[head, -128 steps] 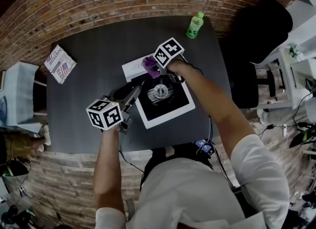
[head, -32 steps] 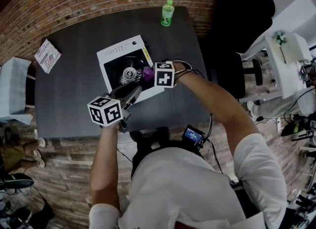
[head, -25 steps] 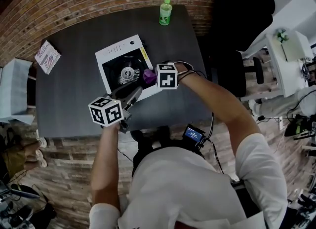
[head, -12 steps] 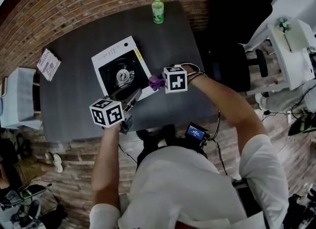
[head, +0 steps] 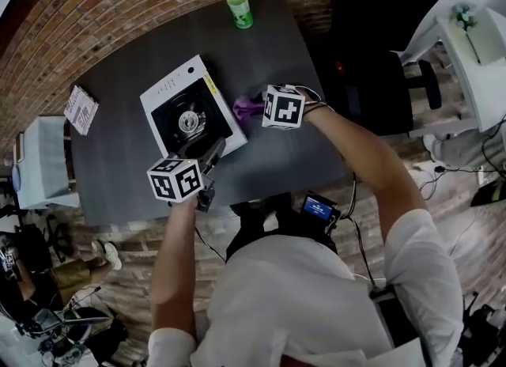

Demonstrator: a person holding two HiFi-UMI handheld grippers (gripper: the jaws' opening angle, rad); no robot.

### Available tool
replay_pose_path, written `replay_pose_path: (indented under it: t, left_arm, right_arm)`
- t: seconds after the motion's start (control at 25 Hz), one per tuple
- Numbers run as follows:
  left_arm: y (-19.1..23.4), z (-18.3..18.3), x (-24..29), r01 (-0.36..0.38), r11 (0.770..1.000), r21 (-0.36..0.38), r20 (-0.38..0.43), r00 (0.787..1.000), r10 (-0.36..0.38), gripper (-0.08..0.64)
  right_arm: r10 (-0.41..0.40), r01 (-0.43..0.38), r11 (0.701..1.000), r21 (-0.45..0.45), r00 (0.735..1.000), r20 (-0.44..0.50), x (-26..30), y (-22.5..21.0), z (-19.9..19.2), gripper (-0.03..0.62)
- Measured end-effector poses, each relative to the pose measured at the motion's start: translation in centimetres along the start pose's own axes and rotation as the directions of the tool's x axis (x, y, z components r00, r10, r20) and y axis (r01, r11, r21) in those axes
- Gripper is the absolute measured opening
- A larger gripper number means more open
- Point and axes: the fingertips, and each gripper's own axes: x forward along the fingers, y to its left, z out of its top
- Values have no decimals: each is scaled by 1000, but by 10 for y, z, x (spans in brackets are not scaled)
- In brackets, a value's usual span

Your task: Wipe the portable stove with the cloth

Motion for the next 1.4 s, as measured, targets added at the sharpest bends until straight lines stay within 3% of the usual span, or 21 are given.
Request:
replay_pose_path:
  t: [0.12, 0.28, 0.52, 0.84, 1.0, 1.4]
  left_arm:
    - [-3, -5, 4, -16, 1000, 5, -31, 999, 16, 143]
    - [-10, -7, 10, -18, 999, 29, -55, 998, 20, 141]
    - [-8, -6, 11, -14, 999, 41, -84, 996, 18, 141]
    - [-2, -13, 7, -22, 999, 29, -106, 994, 25, 141]
    - [-2, -14, 7, -15, 999, 30, -107, 994, 18, 141]
    - [-13, -30, 6, 12, 1000, 10, -102, 995, -11, 141]
  right_arm:
    - [-53, 43, 994, 97, 993, 103, 10, -23, 4, 123]
    - [-93, 42, 971, 237, 973, 210, 23, -47, 7, 123]
    - [-107, -2, 942, 337, 945, 307, 41, -76, 18, 121]
    - [-48, -101, 929, 357, 922, 385, 70, -68, 25, 118]
    - [-17, -164, 904, 394, 908, 418, 78, -59, 22, 117]
    - [47, -205, 908, 364, 915, 400, 72, -34, 13, 117]
